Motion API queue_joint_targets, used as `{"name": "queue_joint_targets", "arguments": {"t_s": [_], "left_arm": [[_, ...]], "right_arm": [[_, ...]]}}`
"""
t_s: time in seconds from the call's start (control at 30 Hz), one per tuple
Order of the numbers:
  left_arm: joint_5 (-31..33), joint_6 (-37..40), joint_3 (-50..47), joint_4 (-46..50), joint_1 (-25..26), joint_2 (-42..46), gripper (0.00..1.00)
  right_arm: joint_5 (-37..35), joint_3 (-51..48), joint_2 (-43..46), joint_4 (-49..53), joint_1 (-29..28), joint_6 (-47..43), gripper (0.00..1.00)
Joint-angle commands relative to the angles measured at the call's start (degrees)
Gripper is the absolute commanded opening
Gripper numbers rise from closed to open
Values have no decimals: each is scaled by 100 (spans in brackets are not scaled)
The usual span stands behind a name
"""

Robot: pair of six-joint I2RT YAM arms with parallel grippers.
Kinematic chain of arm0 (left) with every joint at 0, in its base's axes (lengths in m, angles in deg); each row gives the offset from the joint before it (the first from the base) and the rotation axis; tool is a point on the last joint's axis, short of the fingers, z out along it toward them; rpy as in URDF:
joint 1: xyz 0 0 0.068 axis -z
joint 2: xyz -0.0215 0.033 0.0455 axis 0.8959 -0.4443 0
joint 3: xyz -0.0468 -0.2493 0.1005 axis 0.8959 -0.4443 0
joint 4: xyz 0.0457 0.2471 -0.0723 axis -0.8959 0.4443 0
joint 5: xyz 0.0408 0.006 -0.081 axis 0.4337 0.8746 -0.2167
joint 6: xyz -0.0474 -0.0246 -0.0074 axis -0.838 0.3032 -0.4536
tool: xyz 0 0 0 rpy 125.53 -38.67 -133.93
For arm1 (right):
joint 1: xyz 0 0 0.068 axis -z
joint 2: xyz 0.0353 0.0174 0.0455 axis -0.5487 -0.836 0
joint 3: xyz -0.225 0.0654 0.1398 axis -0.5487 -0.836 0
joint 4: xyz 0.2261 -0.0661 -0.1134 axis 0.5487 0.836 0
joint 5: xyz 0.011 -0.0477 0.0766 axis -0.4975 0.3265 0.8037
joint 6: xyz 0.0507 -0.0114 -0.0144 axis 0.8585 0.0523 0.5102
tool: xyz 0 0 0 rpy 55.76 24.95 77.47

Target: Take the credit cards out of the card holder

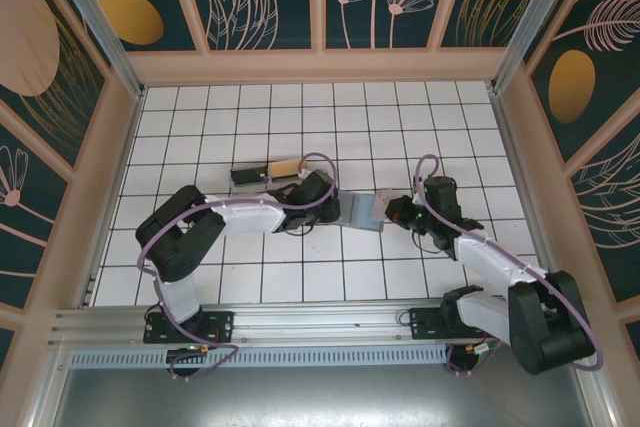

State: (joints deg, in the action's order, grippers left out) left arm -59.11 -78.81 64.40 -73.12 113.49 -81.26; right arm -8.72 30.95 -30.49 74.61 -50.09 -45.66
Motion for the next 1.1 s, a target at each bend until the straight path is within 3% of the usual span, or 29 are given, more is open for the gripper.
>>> {"name": "queue_joint_targets", "arguments": {"t_s": [0.0, 0.03, 0.4, 0.47, 0.77, 1.07], "left_arm": [[125, 122, 148, 143, -12, 725, 53], [208, 131, 132, 169, -12, 904, 62], [522, 266, -525, 168, -12, 2757, 88], [858, 214, -664, 328, -12, 3153, 98], [2284, 137, -1358, 1077, -12, 5000, 99], [2842, 161, -1892, 1558, -12, 6293, 99]], "right_arm": [[-301, 377, 303, 487, -49, -349, 0], [-436, 479, 366, 593, -113, -408, 0], [-1027, 1646, 229, 1048, -994, -1114, 0], [-1218, 1932, 72, 1078, -1324, -1402, 0], [-1593, 3471, -1269, 1553, -2440, -3066, 0], [-2761, 3931, -1986, 1565, -3635, -6111, 0]]}}
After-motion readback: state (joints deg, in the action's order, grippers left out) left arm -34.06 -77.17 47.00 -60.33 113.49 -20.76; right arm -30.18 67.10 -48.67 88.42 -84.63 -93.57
